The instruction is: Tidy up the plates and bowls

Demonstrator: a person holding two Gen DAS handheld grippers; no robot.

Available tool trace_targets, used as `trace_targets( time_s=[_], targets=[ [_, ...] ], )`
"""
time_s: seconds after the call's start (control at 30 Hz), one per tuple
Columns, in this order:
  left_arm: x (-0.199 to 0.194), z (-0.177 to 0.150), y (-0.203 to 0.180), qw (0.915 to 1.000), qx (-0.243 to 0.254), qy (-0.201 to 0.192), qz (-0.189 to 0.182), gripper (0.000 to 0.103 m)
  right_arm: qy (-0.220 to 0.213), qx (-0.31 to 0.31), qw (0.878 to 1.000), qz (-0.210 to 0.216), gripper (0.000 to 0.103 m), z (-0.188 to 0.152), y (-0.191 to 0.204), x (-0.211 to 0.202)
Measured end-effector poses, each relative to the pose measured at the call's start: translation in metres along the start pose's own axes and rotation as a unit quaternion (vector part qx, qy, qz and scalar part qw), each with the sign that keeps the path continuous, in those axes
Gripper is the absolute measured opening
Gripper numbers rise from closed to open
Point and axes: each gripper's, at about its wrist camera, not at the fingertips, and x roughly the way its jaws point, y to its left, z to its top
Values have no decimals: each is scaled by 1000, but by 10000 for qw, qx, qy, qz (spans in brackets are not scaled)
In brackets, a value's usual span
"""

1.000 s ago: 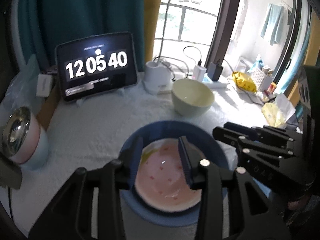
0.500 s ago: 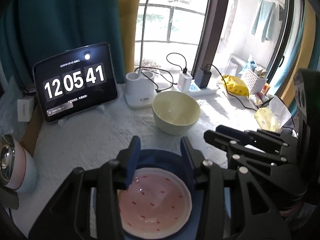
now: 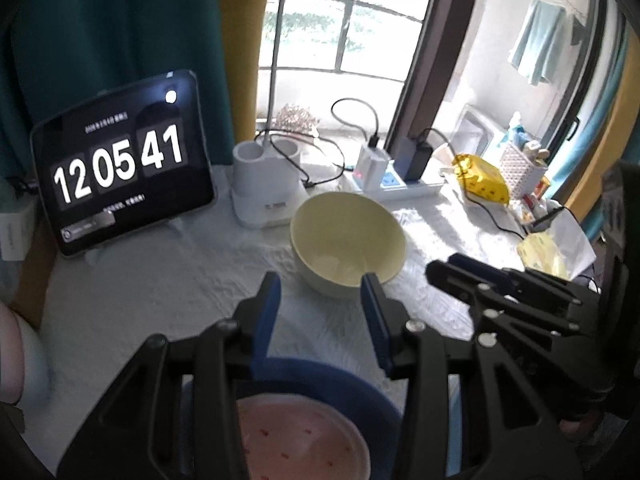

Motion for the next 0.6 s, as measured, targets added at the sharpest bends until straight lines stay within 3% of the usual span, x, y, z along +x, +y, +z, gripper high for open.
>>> trace_targets(
  time_s=[0.6],
  targets=[
    [70,22,-5,9974,-150,615,350,43,282,202,9994,93,23,22,-35,56]
  ],
)
